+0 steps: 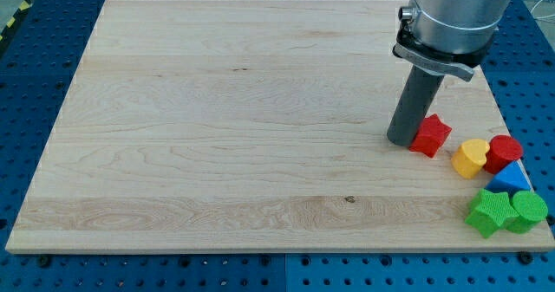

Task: Move the red star tom the blue triangle

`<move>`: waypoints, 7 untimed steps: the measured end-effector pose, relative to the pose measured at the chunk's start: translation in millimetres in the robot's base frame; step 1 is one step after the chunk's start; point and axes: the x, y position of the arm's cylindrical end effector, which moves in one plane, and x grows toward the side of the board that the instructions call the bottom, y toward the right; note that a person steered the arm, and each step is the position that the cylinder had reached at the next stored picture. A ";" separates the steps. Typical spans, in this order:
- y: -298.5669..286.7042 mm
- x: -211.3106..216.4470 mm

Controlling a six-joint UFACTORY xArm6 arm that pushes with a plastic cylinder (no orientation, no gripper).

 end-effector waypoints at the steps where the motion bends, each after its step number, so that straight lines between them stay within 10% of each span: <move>1: -18.3 -8.4; 7: 94.3 -63.8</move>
